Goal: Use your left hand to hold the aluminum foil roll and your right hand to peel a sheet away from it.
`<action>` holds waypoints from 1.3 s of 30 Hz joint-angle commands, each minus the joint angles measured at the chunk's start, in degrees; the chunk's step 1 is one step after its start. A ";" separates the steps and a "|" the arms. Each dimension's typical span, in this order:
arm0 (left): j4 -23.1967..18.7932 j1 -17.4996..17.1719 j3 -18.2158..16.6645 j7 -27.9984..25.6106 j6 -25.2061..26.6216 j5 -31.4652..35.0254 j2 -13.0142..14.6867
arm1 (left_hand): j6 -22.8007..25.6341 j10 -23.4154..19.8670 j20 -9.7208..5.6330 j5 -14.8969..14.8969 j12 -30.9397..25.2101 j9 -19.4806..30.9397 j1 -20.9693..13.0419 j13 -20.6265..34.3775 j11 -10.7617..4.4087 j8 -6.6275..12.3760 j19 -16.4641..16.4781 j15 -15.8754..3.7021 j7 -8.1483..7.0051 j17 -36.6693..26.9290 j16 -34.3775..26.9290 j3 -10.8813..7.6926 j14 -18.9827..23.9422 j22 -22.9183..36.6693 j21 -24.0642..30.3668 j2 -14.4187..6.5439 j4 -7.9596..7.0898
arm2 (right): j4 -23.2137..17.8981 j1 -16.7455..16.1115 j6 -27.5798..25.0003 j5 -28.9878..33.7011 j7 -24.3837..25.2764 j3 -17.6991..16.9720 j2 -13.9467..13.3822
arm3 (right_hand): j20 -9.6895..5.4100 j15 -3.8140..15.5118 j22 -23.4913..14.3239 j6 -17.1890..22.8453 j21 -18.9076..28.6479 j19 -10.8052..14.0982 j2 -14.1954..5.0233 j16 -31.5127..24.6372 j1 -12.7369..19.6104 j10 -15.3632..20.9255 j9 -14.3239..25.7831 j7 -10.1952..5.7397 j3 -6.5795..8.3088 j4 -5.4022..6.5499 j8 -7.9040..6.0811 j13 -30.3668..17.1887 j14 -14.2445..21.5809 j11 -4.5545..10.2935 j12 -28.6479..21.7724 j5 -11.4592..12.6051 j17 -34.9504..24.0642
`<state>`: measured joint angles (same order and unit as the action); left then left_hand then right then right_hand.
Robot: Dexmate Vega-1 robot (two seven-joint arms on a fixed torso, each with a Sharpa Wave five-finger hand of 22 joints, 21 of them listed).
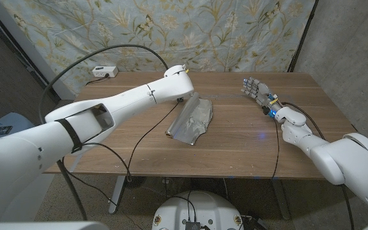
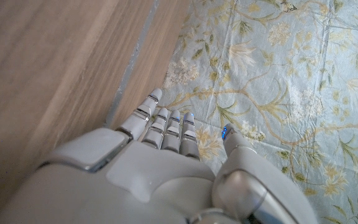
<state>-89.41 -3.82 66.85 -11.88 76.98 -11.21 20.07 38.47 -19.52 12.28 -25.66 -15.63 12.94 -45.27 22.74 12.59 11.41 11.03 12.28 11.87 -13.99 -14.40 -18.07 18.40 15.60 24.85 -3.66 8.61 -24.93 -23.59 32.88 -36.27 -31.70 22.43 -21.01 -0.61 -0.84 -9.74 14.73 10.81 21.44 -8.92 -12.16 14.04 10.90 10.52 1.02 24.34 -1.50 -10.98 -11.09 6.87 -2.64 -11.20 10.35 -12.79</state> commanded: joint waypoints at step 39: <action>13.20 8.39 13.68 10.66 -0.82 1.01 -7.88 | -1.04 0.91 -0.02 -1.41 0.88 1.09 -1.66 1.47 0.02 0.80 -1.42 -0.29 0.13 -0.87 0.26 1.01 -0.51 0.04 2.39 -1.60 -0.18 | 4.63 0.26 -2.34 0.30 0.56 -3.11 2.21 | 0.62 -0.29 -0.16 -0.25 0.36 0.20 -0.21 -0.34 0.92 -0.18 0.25 -0.46 0.01 -0.79 -0.04 -0.15 0.14 -0.03 -0.06 -0.16 -0.15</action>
<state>-78.81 3.52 78.35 -3.12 77.53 -10.57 14.39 37.55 -18.81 11.89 -26.78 -14.81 13.73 -46.61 24.07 12.49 12.09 9.98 11.97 12.18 -14.79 -14.19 -17.28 18.10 15.41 26.87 -4.83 8.44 -20.42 -22.74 29.98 -35.57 -30.15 20.40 -19.05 -0.41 -0.83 -9.73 14.52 10.81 21.24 -9.22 -12.16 14.35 10.90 10.52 0.81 24.27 -2.06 -10.98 -11.09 6.88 -2.64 -11.21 10.35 -12.79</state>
